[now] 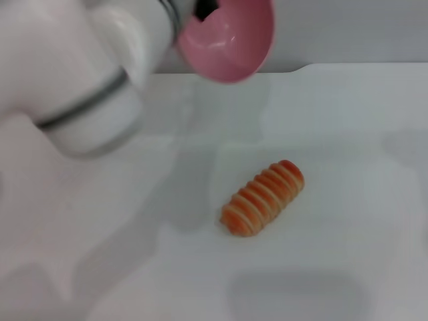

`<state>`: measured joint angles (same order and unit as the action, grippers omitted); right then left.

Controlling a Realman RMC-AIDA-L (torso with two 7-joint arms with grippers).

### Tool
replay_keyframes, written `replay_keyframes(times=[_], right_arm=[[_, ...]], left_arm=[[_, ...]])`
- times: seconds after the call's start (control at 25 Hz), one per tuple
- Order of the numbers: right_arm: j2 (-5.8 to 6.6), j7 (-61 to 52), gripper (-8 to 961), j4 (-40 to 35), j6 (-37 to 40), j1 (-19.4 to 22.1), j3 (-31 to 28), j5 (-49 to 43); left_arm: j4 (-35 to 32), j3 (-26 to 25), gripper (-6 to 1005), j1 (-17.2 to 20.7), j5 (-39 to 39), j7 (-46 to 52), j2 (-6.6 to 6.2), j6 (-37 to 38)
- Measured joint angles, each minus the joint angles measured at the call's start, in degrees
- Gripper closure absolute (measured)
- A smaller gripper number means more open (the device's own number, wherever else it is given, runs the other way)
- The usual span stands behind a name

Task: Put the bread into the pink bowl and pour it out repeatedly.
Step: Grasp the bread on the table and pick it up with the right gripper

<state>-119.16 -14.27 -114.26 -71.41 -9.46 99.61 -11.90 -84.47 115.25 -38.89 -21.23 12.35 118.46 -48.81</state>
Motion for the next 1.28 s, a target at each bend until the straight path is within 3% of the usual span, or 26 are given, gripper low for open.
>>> replay_keyframes(times=[0.16, 0.48, 0.8, 1.04, 1.28], right_arm=[[0.2, 0.26, 418, 2.02, 0.51, -1.67, 1.4, 4.26], [0.34, 0.54, 424, 6.73, 1.95, -4.93, 4.21, 7.36], [0.38, 3.52, 431, 12.07, 7.63, -6.03, 6.07, 16.47], [0.34, 4.06, 436, 22.59, 15.14, -8.72, 7.78, 25.64], [0.16, 3.86, 441, 29.0, 18.57, -10.72, 9.0, 28.14]], left_arm=[[-1.81, -8.15, 884, -0.07, 15.6, -7.63, -0.14, -9.02], [2.73, -21.29, 883, -1.83, 30.69, -19.0, -0.23, -19.08], [3.91, -27.54, 883, -0.47, 31.3, -20.12, -0.32, -20.82], [3.97, -27.91, 882, 0.08, 30.68, -20.15, -0.34, -19.88], [4.49, -27.53, 882, -0.06, 30.65, -20.16, -0.32, -18.23]])
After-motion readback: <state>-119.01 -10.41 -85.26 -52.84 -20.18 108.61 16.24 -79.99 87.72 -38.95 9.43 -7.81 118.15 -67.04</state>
